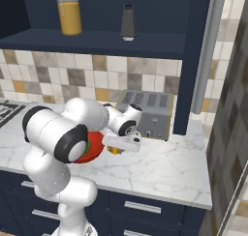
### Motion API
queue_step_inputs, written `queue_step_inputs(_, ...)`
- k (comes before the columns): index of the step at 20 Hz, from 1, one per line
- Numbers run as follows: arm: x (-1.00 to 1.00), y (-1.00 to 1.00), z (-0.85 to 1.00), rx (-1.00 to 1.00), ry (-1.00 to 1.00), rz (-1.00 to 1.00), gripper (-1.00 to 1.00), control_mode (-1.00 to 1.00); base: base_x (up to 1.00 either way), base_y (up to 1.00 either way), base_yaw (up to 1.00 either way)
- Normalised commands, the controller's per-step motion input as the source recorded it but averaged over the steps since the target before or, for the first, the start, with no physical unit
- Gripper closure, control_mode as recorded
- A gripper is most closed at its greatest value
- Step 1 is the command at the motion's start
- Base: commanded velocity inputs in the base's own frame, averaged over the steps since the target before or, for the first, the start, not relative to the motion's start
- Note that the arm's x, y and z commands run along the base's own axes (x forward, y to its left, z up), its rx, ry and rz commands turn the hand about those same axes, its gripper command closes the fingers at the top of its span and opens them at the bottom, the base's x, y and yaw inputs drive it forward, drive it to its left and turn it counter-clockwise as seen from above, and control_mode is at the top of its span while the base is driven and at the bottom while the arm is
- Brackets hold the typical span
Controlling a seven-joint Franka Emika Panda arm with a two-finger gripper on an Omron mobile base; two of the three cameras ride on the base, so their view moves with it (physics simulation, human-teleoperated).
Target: Pick the cheese from the fridge and the cheese grater from the cabinet and place them next to the salad bowl.
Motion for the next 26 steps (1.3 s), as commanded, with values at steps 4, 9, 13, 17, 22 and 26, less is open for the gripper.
queue_step_inputs(4,-0.11,-0.13,-0.01,0.0,0.0,0.0,-1.0,-1.0,0.0,0.0,0.0)
queue_step_inputs(9,-0.16,-0.11,0.18,0.0,0.0,-0.04,-1.0,-1.0,0.0,0.0,0.0)
queue_step_inputs(13,-0.13,0.0,0.29,0.0,0.0,-0.12,-1.0,-1.0,0.0,0.0,0.0)
queue_step_inputs(17,-0.19,0.0,0.44,-0.02,-0.01,-0.15,-1.0,-1.0,0.0,0.0,0.0)
queue_step_inputs(22,-0.23,0.0,0.57,-0.04,-0.13,-0.19,-1.0,-1.0,0.0,0.0,0.0)
queue_step_inputs(26,-0.19,0.07,0.61,-0.09,-0.19,-0.2,-1.0,-1.0,0.0,0.0,0.0)
